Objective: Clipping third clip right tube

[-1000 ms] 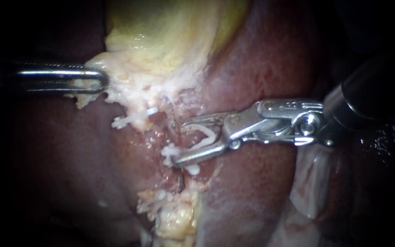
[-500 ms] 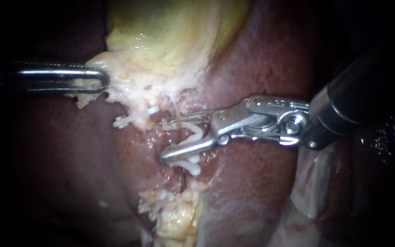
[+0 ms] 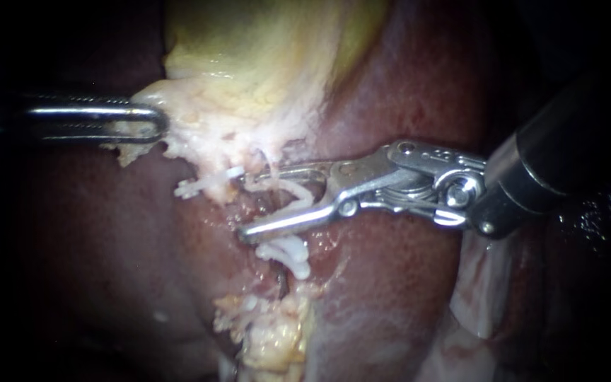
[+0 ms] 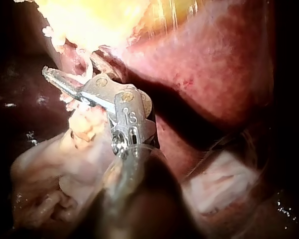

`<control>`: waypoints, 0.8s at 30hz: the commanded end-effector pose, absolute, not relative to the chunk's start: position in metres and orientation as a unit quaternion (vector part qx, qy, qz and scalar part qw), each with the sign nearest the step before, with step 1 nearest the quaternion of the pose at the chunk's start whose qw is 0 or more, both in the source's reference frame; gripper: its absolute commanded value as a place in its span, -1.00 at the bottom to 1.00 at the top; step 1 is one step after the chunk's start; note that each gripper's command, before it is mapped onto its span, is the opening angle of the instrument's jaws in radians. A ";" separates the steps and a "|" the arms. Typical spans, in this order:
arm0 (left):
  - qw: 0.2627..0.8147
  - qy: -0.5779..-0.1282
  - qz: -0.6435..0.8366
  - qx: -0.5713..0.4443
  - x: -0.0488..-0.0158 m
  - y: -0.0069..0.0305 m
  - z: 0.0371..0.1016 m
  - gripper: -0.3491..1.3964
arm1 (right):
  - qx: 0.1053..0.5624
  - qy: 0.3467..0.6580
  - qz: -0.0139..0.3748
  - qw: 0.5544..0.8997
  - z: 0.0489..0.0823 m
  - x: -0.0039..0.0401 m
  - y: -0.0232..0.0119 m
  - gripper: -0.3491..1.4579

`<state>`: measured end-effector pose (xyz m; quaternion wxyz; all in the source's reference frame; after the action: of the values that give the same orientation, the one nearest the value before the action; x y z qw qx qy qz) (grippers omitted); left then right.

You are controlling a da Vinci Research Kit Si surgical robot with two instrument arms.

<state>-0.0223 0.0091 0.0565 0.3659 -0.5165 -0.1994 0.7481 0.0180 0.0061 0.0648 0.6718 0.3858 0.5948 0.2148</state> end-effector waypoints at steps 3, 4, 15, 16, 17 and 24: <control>0.366 -0.199 0.748 -0.516 -0.0222 0.0090 0.0565 -1.00 | 0.401 0.599 0.200 0.664 0.0641 0.0178 0.0063 -0.12; 0.366 -0.199 0.748 -0.516 -0.0222 0.0090 0.0565 -1.00 | 0.404 0.599 0.201 0.662 0.0640 0.0178 0.0063 -0.12; 0.366 -0.199 0.748 -0.516 -0.0221 0.0091 0.0567 -1.00 | 0.414 0.602 0.203 0.653 0.0630 0.0178 0.0062 -0.15; 0.366 -0.200 0.748 -0.516 -0.0221 0.0091 0.0567 -1.00 | 0.414 0.602 0.203 0.652 0.0630 0.0177 0.0062 -0.15; 0.366 -0.200 0.748 -0.516 -0.0221 0.0091 0.0568 -1.00 | 0.414 0.602 0.203 0.652 0.0629 0.0177 0.0062 -0.16; 0.365 -0.200 0.748 -0.517 -0.0220 0.0092 0.0569 -1.00 | 0.416 0.603 0.204 0.650 0.0623 0.0175 0.0066 -0.19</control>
<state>-0.0220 0.0092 0.0569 0.3654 -0.5165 -0.1996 0.7483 0.0174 0.0067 0.0622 0.6497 0.4164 0.6024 0.2037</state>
